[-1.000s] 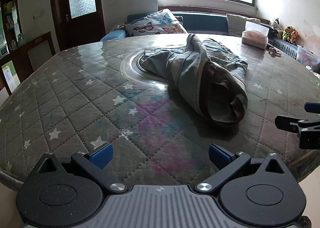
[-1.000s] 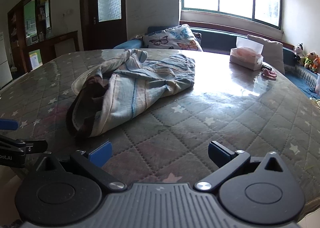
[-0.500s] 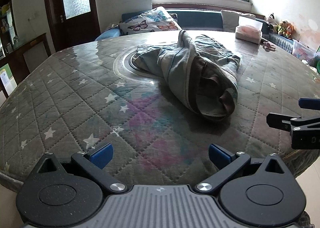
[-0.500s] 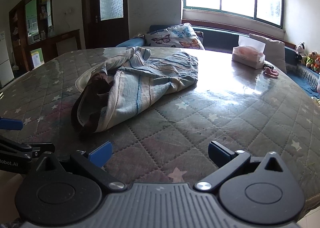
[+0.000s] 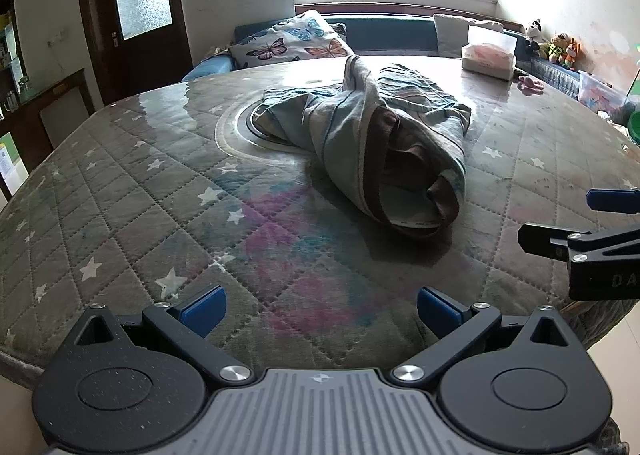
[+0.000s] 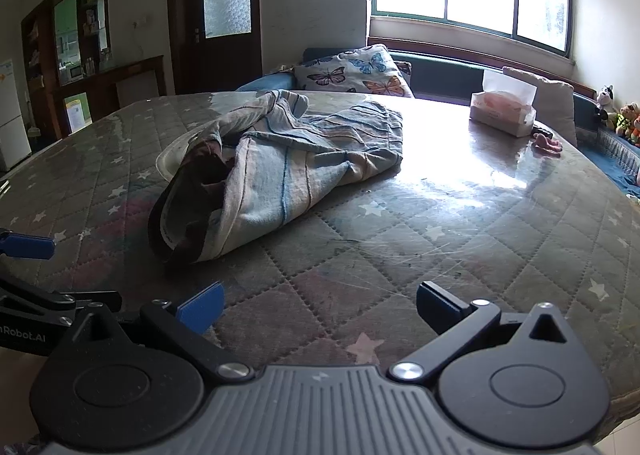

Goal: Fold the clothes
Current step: 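Approach the crumpled striped shirt with both grippers open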

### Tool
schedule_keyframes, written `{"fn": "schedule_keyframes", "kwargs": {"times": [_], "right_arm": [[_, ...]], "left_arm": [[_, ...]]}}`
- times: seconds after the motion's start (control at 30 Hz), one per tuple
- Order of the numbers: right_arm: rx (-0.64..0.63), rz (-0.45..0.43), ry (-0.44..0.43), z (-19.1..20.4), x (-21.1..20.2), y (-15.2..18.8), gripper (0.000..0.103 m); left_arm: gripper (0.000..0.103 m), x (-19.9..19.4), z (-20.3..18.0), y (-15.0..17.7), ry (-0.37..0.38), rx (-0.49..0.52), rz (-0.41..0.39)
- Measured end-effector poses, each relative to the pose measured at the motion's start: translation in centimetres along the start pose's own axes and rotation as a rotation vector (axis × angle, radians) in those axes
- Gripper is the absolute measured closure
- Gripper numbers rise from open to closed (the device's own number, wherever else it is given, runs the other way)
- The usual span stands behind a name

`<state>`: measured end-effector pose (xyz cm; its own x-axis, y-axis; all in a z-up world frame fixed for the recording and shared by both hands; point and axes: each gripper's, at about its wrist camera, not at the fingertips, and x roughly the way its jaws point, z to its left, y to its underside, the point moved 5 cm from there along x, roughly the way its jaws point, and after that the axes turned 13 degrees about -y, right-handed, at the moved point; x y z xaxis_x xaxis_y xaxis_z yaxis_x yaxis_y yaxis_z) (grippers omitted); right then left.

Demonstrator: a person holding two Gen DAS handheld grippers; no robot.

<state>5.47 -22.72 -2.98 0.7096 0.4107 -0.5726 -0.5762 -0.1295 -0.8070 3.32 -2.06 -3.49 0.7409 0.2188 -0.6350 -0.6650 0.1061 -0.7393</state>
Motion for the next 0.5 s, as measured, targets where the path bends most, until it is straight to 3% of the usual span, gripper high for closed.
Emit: {"fn": "schedule_keyframes", "kwargs": {"times": [0.5], "right_arm": [[-0.016, 0.012, -0.01, 0.19, 0.64, -0.39, 0.0]], "left_arm": [[0.0, 0.34, -0.23, -0.84, 0.019, 0.006, -0.002]]}}
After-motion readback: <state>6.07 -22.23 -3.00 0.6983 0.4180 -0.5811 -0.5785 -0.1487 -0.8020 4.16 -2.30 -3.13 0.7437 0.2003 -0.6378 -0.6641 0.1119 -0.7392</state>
